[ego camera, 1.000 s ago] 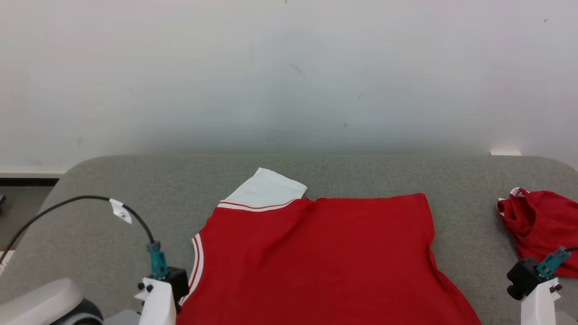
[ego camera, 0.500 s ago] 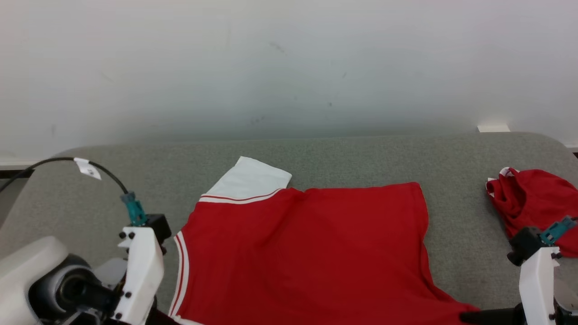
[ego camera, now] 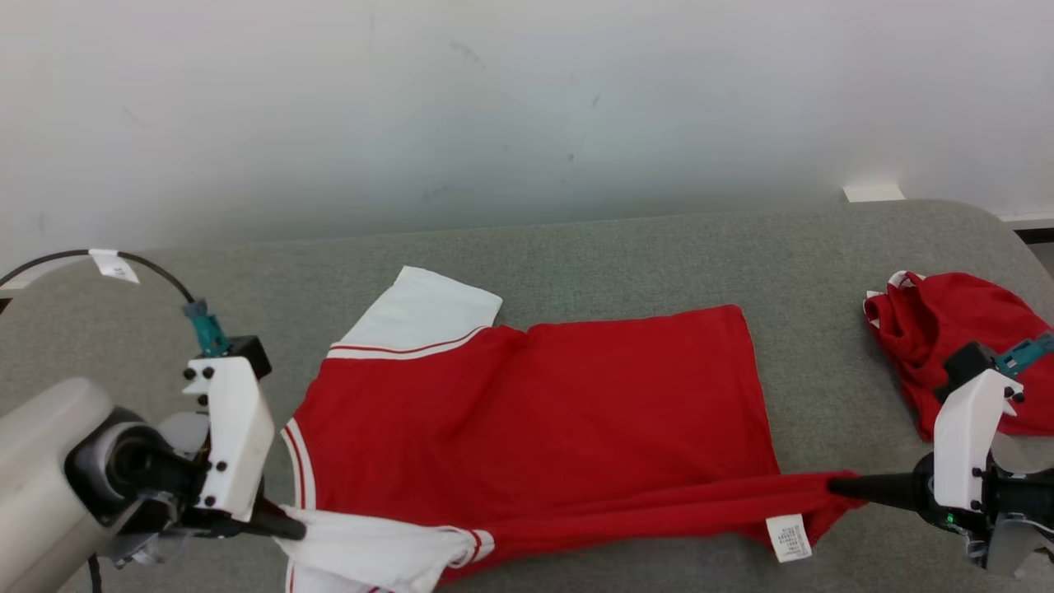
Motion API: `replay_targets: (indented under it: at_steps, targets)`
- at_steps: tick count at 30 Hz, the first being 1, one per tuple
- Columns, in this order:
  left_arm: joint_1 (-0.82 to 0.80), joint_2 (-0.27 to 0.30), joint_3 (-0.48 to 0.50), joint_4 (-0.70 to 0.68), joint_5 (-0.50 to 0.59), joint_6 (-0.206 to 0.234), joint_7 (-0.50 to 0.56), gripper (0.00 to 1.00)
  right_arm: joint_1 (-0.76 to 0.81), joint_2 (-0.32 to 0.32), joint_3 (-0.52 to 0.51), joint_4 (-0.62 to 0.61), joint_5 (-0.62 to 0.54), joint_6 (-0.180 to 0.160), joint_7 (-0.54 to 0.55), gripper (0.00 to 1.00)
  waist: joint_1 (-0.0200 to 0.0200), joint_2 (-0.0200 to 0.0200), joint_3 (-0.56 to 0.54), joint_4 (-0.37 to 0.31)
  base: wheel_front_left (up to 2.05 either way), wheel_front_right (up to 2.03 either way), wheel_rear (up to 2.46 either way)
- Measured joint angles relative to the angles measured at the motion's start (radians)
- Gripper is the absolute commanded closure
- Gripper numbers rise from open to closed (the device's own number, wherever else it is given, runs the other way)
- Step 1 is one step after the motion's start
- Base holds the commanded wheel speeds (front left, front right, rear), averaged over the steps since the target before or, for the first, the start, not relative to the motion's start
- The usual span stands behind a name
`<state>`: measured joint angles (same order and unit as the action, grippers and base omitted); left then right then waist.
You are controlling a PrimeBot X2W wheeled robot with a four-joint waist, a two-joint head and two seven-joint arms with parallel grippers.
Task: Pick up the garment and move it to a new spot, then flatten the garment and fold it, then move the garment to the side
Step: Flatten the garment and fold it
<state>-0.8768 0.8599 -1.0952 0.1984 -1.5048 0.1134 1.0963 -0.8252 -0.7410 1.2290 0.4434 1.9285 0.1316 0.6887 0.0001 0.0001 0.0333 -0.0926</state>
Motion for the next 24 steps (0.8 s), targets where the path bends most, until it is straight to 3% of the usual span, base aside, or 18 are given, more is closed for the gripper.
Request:
replay_targets:
  at_steps: [5,9,10,11,12,13,20,24]
  targets:
    - [-0.01,-0.034,0.008,0.068,0.011,-0.017,-0.032,1.0,-0.027,0.054,0.004,0.06,0.011,0.0,-0.005,0.99,0.0,0.0,0.011,-0.002,0.0,0.0,0.0]
    - [-0.025,-0.07,0.009,0.128,0.046,-0.034,-0.072,1.0,-0.05,0.093,0.01,0.108,0.01,0.0,-0.012,0.57,0.0,0.0,0.02,0.001,0.0,0.0,0.0]
    - [-0.026,-0.08,0.007,0.145,0.052,-0.039,-0.081,1.0,-0.055,0.101,0.011,0.118,0.01,0.0,-0.014,0.36,0.0,0.0,0.023,0.002,0.0,0.0,0.0]
    - [-0.029,-0.089,0.004,0.161,0.066,-0.044,-0.1,0.82,-0.06,0.112,0.01,0.133,0.008,0.0,-0.027,0.0,0.0,0.0,0.024,0.003,0.0,0.0,0.0]
    - [-0.034,-0.098,0.002,0.18,0.083,-0.052,-0.123,0.29,-0.064,0.119,0.01,0.145,0.008,0.0,-0.033,0.0,0.0,0.0,0.025,0.004,0.0,0.0,0.0]
    - [-0.04,-0.107,-0.001,0.197,0.099,-0.059,-0.135,0.0,-0.068,0.126,0.009,0.153,0.007,0.0,-0.039,0.0,0.0,0.0,0.024,0.005,0.0,0.0,0.0]
    - [-0.046,-0.15,-0.02,0.284,0.197,-0.145,-0.285,0.0,-0.062,0.14,-0.01,0.181,-0.011,0.0,-0.121,0.0,0.0,0.0,-0.015,0.015,0.0,0.0,0.0]
    - [-0.047,-0.168,-0.011,0.294,0.256,-0.187,-0.424,0.0,-0.045,0.107,-0.037,0.112,-0.091,0.0,-0.252,0.0,-0.0001,0.0,-0.04,0.026,0.0,0.0,0.0]
